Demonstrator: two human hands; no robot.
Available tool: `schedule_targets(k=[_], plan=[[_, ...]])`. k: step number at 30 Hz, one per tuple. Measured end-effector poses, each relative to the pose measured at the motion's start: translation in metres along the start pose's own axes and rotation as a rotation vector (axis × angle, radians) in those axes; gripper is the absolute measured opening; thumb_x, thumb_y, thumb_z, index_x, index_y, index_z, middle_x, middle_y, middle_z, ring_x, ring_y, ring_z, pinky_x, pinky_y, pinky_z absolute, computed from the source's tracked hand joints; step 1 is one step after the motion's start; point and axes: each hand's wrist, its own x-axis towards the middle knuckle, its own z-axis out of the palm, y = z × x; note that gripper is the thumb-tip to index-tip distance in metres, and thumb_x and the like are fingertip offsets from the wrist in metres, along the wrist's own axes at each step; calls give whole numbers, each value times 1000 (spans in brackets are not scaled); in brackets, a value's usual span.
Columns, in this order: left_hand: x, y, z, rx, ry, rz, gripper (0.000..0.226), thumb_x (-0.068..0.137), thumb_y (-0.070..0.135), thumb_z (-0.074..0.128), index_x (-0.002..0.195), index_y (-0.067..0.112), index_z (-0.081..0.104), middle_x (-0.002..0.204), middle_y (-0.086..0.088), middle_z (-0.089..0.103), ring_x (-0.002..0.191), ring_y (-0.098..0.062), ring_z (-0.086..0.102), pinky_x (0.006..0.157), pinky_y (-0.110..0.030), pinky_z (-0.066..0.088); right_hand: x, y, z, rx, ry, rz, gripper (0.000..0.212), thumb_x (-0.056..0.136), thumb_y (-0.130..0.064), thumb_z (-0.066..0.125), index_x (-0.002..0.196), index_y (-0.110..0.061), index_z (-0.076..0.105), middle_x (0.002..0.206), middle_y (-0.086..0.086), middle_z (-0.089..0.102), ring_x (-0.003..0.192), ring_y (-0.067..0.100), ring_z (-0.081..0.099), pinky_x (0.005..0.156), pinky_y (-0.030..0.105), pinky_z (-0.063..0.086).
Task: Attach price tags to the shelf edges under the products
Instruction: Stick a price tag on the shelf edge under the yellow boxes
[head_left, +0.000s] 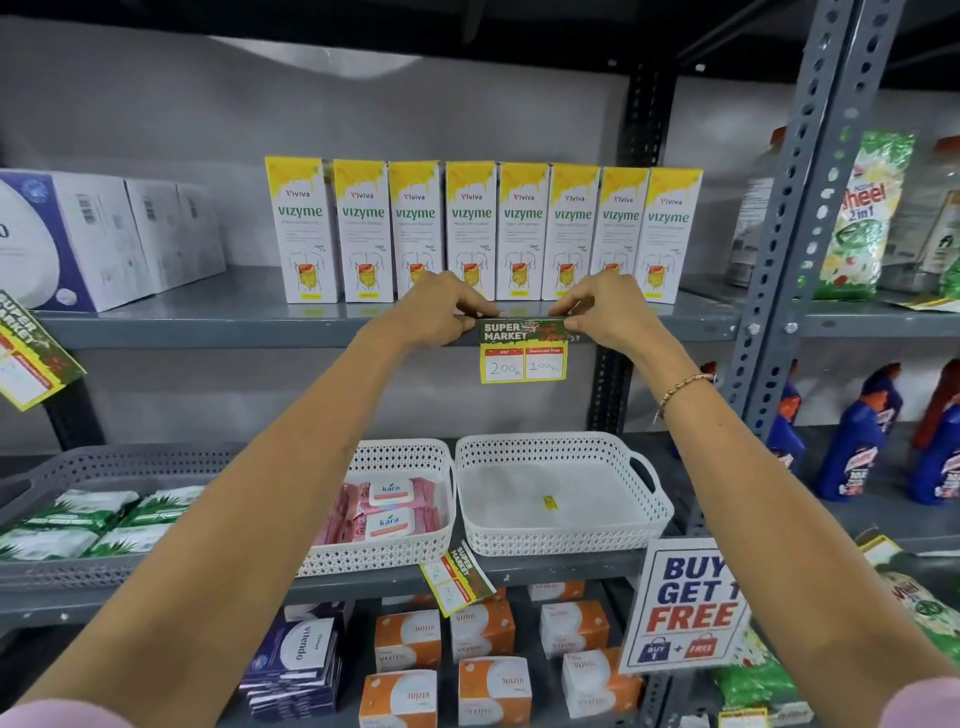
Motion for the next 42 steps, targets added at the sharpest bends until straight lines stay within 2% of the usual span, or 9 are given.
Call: schedule_targets(k=[4,9,16,22,29,33,36,39,42], plan=[[4,9,0,8,-12,-26,31,87,38,62,106,15,71,109,-5,69,96,-15,58,80,-27,42,1,-5,-1,11,-42,17,17,80,-16,74,95,-7,75,94,9,73,81,15,63,56,9,41],[13,25,27,214,236,-59,51,69,64,65,83,15,64,84,2,56,79,-15,52,65,-30,45,8,-12,19,-88,82,42,30,71,-39,79,82,-13,72,85,1,69,80,16,62,63,26,43],[15,20,32,195,294,6,37,73,46,73,87,12,68,91,-5,65,87,-22,59,69,-30,39,8,-9,22,-95,113,5,35,69,-41,80,84,-10,72,85,1,65,75,12,53,52,19,34],[17,12,33,67,301,24,27,71,36,77,82,12,72,85,-6,69,77,-15,56,68,-30,41,3,0,12,47,80,3,25,71,-17,81,93,-6,75,95,11,73,82,13,59,74,25,46],[11,6,25,-44,251,16,20,76,22,76,92,12,75,93,-10,72,83,-21,64,81,-33,51,-1,2,5,106,81,36,22,74,-6,78,96,-3,74,98,13,73,79,9,59,56,1,40],[7,3,21,-52,207,9,21,80,17,72,100,10,73,99,-11,72,94,-23,63,82,-24,45,-3,3,3,93,78,40,21,76,-4,76,97,-5,74,100,13,73,82,10,60,66,9,42],[5,4,17,-43,166,6,21,83,14,70,103,11,73,102,-10,72,98,-22,63,85,-22,41,-4,1,0,92,73,39,20,78,-1,73,98,-4,74,100,13,73,82,10,59,63,2,41],[5,3,12,-36,126,-13,23,84,11,67,107,13,71,106,-9,71,99,-20,62,83,-19,39,-6,0,-1,98,77,59,20,79,2,71,98,-4,74,101,13,73,85,12,62,73,13,44],[3,0,7,-30,74,3,27,86,3,62,110,15,70,111,-8,70,104,-21,60,86,-23,43,-7,-1,-2,101,71,67,20,80,4,68,98,-4,73,102,13,73,84,10,61,69,9,43]])
